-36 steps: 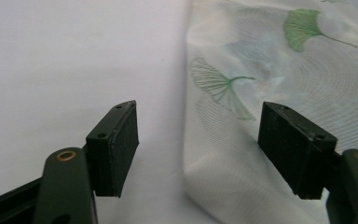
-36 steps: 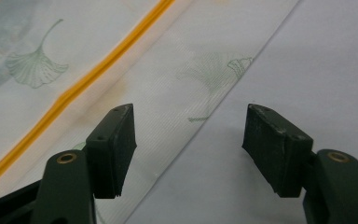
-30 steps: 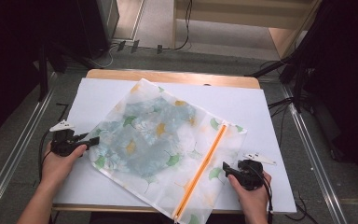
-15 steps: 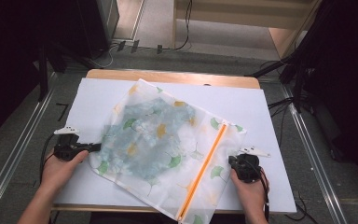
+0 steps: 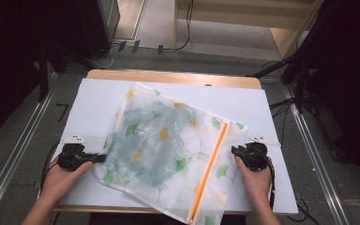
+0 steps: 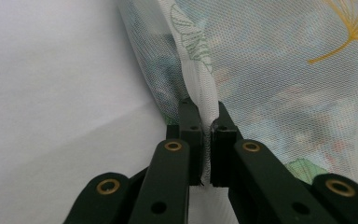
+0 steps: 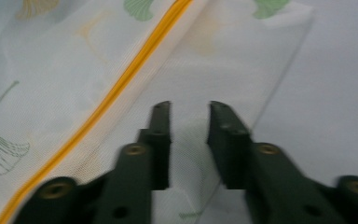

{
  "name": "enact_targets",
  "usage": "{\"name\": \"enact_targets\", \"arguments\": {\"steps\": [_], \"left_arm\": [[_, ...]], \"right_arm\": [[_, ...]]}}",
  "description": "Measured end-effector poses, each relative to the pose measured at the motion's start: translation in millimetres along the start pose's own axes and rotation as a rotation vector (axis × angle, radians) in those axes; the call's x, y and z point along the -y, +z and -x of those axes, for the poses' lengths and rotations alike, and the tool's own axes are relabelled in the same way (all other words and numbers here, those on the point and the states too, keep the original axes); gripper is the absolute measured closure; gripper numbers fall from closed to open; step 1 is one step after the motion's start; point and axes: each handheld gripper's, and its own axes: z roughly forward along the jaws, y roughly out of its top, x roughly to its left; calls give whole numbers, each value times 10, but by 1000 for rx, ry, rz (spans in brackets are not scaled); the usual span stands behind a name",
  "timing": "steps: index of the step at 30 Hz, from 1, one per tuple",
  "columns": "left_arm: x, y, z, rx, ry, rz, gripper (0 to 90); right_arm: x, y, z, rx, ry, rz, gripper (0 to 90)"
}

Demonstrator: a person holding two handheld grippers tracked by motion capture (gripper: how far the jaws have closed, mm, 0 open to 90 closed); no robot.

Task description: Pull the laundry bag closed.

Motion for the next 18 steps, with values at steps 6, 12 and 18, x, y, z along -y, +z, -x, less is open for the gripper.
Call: {"name": "enact_targets", "arguments": {"steps": [6,12,18], "left_arm": [[13,-25,-27,-2,-7,14,843],[-12,10,-23,-3,3,3,853],[-18,18,-26,0,5,0,858]], "right_arm": [[222,-259,-45,19,63,-53,460],[372,-349,-165,-44,107,-101,463],[414,-343,-232,-32,99,-98,544]]}}
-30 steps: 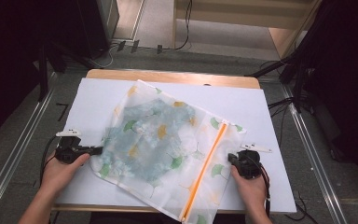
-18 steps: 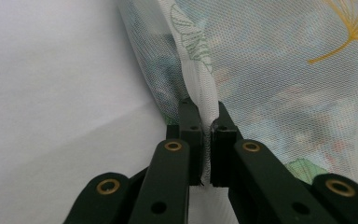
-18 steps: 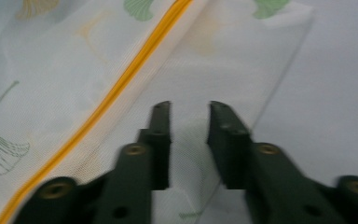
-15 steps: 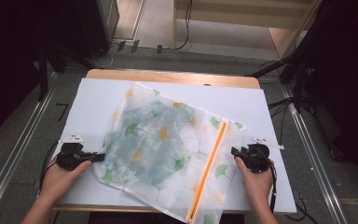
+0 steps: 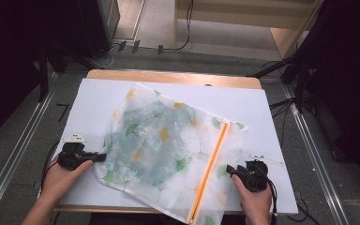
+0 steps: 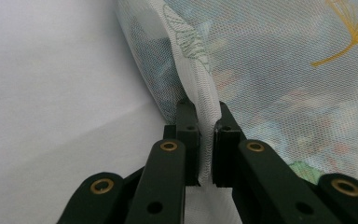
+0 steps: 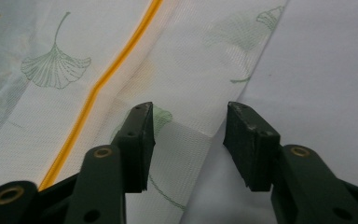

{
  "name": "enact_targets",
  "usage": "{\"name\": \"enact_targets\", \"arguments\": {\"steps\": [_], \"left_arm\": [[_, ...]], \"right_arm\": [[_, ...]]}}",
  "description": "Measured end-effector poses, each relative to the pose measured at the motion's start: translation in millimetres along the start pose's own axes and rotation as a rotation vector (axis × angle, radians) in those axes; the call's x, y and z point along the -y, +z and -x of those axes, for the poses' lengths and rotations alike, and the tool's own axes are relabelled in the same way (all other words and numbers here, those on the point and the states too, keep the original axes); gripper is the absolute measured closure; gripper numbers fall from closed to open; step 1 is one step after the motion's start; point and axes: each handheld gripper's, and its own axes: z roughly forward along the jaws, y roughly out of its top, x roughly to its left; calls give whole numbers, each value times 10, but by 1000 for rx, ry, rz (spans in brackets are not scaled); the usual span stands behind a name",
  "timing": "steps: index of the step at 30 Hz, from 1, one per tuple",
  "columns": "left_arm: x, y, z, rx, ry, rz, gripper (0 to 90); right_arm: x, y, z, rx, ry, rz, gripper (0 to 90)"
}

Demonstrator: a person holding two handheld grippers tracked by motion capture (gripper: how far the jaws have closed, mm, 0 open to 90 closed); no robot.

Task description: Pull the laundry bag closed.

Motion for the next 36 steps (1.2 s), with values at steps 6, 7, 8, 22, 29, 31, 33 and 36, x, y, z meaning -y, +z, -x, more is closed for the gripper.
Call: {"name": "enact_targets", "arguments": {"steps": [6,7,8,22,29,31,33,36], "left_arm": [[-3,-8,12,1,13,-8,893],[-6,-10,15,0,16,-11,895],[-8,-14,22,-3,20,-17,896],[55,-43,211,29,55,-87,897],[182,-76,341,49,33,-85,895],[216,-88,372,50,28,-81,894],[227,-96,390,48,29,-84,894],[256,-116,426,45,33,-86,883]], "right_arm": [[-3,72,-68,-38,-89,-25,898],[-12,85,-79,-42,-103,-28,900],[-19,91,-79,-48,-114,-30,900],[-423,302,72,-4,-223,36,900],[-606,418,197,-2,-254,73,900],[-638,451,207,-11,-251,81,900],[-642,463,208,-15,-257,88,900],[-617,485,193,-15,-276,82,900]]}}
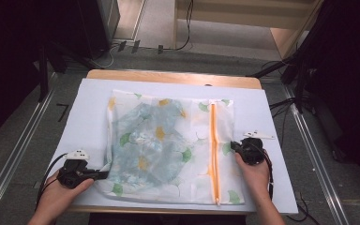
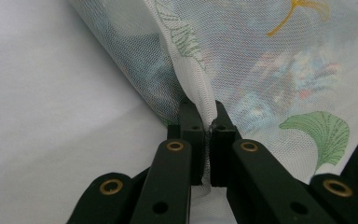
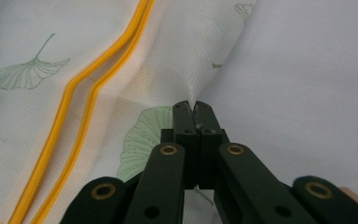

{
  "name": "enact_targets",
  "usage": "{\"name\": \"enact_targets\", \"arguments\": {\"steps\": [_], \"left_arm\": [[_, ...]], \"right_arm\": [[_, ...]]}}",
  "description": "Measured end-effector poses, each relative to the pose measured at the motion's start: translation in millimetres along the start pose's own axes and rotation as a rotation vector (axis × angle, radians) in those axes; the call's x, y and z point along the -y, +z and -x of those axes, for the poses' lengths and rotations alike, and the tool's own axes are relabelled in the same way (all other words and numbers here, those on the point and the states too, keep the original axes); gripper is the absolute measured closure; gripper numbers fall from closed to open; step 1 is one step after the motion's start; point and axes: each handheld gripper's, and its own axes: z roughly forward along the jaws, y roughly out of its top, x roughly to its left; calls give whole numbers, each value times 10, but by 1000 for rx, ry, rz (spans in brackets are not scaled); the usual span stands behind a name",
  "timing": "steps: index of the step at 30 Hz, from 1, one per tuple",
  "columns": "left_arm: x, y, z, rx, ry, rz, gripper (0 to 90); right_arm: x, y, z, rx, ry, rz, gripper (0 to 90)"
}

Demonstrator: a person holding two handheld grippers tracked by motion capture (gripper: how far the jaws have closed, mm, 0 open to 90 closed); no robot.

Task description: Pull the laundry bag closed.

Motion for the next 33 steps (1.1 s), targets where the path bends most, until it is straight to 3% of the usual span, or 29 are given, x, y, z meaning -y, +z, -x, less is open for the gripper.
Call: {"name": "enact_targets", "arguments": {"steps": [3,4,5,8,9,11,15,17,21,22,23,25,27,31,32,33], "left_arm": [[24,-17,7,-8,-6,40,817],[13,-42,2,-39,-3,89,668],[7,-55,-1,-51,-4,109,606],[-9,-89,-6,-82,-16,151,514],[-22,-121,-8,-120,-20,196,494],[-25,-129,-4,-124,-24,210,481],[-58,-219,40,-247,14,312,508],[-68,-253,49,-269,13,339,535],[-89,-233,73,-222,22,349,717],[-120,-170,130,-170,31,338,765],[-143,-124,175,-148,37,333,791],[-171,-70,232,-135,52,323,847],[-272,141,433,-58,85,286,883],[-418,469,777,20,159,214,900],[-418,469,777,20,159,214,900],[-484,627,958,59,196,182,900]], "right_arm": [[2,-4,2,-3,-4,6,900],[4,-10,22,-29,13,14,841],[6,-14,25,-37,21,15,810],[16,-44,22,-19,18,41,679],[19,-68,28,-24,20,53,644],[22,-89,28,-22,25,62,617],[51,-206,10,-6,15,79,548],[76,-266,-20,-6,0,79,540],[118,-354,-77,-17,-9,86,526],[174,-426,-136,-40,-13,89,523],[196,-449,-157,-51,-13,90,523],[253,-503,-231,-79,-30,84,539],[315,-569,-314,-95,-59,78,566],[461,-697,-447,-160,-73,72,637],[461,-697,-447,-160,-73,72,637],[547,-741,-501,-187,-84,60,689]]}}
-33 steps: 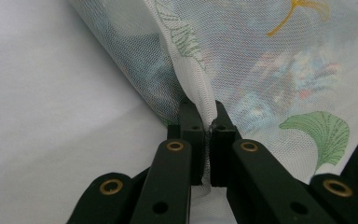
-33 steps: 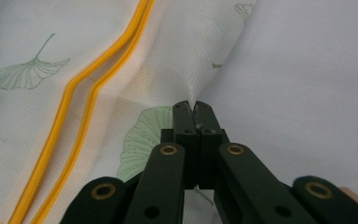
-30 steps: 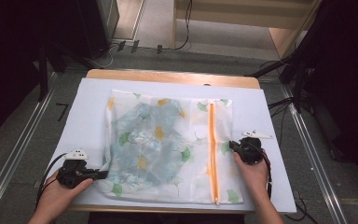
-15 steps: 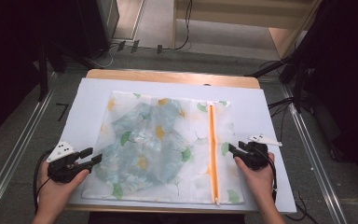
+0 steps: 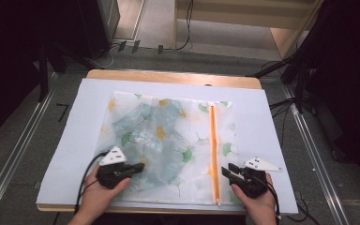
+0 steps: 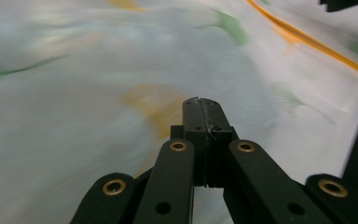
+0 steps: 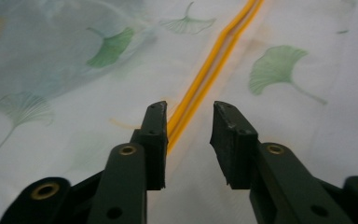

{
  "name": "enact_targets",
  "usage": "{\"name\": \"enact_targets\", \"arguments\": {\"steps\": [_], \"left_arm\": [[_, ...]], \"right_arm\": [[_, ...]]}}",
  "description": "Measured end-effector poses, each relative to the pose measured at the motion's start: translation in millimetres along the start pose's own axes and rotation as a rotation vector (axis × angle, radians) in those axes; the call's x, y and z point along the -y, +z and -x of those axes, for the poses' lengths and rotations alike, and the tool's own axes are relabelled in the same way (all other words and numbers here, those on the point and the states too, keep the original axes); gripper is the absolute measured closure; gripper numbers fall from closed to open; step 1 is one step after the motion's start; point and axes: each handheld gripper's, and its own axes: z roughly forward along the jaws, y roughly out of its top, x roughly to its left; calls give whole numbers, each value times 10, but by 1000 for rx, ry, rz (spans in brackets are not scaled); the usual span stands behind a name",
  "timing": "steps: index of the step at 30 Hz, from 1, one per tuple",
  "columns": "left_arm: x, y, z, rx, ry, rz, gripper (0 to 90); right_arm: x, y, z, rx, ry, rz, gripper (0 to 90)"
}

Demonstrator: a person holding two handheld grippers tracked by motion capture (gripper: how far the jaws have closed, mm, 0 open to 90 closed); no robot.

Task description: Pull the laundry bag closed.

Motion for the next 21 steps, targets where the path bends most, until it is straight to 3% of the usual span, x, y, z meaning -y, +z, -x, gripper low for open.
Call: {"name": "enact_targets", "arguments": {"steps": [1,2,4,8,12,16,18,21], "left_arm": [[-35,114,95,29,12,-12,900],[-35,114,95,29,12,-12,900],[-95,359,289,80,30,-42,900],[-167,701,556,122,83,-78,900],[-236,893,694,148,79,-89,900],[-240,1047,784,160,113,-118,900],[-236,1091,794,179,112,-106,900],[-247,1118,829,170,127,-102,900]], "right_arm": [[25,-10,-19,-15,2,-3,698],[25,-10,-19,-15,2,-3,698],[135,-39,-57,-41,8,6,730],[224,-61,-41,-69,3,-44,766],[244,-93,-38,-95,0,-50,801],[284,-128,-55,-136,-12,-71,809],[312,-148,-63,-144,-23,-77,800],[353,-194,-71,-164,-32,-85,766]]}}
